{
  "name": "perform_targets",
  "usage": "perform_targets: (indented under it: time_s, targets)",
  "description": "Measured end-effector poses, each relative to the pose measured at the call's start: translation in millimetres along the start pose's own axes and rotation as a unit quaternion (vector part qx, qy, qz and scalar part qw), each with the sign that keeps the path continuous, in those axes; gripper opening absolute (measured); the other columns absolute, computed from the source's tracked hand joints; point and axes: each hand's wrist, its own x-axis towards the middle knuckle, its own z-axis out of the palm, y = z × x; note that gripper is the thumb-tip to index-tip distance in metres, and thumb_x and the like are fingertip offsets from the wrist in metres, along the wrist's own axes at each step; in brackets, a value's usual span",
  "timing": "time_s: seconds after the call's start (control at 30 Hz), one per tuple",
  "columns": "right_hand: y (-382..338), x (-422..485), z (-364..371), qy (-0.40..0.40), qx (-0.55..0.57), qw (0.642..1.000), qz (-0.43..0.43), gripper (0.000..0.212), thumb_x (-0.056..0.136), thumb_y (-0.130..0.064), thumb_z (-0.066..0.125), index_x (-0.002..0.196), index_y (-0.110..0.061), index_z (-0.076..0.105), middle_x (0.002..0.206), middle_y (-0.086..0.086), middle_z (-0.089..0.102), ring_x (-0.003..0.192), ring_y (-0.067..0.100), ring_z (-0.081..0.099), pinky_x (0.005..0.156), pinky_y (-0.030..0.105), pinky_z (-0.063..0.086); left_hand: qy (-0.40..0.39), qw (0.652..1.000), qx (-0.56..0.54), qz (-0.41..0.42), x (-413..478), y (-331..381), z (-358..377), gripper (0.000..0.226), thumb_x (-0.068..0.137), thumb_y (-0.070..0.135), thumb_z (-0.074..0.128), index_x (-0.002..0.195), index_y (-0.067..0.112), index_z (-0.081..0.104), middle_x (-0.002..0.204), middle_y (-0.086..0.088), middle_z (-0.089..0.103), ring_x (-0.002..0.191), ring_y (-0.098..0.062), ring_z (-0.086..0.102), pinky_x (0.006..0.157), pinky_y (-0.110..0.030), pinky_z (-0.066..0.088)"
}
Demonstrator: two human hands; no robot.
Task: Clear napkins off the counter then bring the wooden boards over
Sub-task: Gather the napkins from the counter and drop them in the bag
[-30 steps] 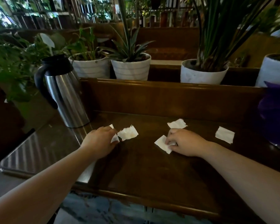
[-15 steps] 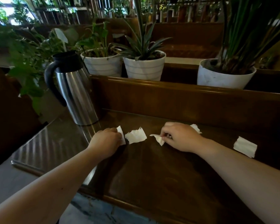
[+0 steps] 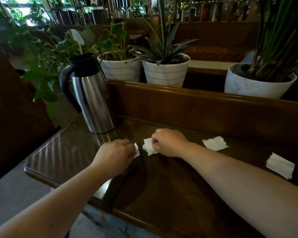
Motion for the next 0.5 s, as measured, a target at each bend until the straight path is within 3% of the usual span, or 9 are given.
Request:
perform_targets:
  time_s: [0.07,0.17,0.4,0.5]
  targets:
    - [-1.6,0.5,3.7,-0.017,-0.006,1.0,-0.004,0.024,0.088,-0.043,0.057,0.103,-0.024,0.063,0.098,-0.003,0.056,0.087,0.017,0.055,0.071,0.034,0.051,0.008,1.0,-0.008,0.0,-2.0,0.2,-2.7,0.025,0.093,0.035,0.049,0.102,0.021,0.068,0.096,0.001,0.067,0.087,-0.019,0.063,0.066,-0.034,0.055]
    - [-0.2,-3.7,5.2,-0.006,-0.004,1.0,-0.006,0.015,0.09,-0.037,0.06,0.097,-0.025,0.062,0.095,-0.004,0.057,0.084,0.015,0.055,0.065,0.029,0.043,0.025,1.0,-0.015,0.001,-2.2,-0.1,-4.2,0.025,0.094,0.034,0.049,0.104,0.021,0.067,0.096,0.002,0.067,0.086,-0.018,0.064,0.063,-0.033,0.054]
    - [43.4,-47.9,-19.7,0.075,-0.024,0.997,0.001,0.013,0.094,-0.036,0.053,0.093,-0.026,0.061,0.091,-0.006,0.058,0.081,0.012,0.055,0.062,0.029,0.043,0.05,0.998,-0.009,0.042,22.4,15.1,-4.1,0.022,0.091,0.034,0.051,0.096,0.02,0.067,0.083,0.002,0.065,0.072,-0.018,0.063,0.052,-0.033,0.053]
    - [79.8,-73.9,-34.3,0.101,-0.051,0.993,0.032,0.014,0.093,-0.038,0.053,0.092,-0.026,0.061,0.09,-0.007,0.057,0.075,0.009,0.053,0.054,0.023,0.036,0.058,0.996,-0.001,0.062,41.4,33.2,-1.4,0.017,0.09,0.032,0.056,0.093,0.02,0.068,0.079,0.002,0.065,0.068,-0.017,0.063,0.047,-0.028,0.048]
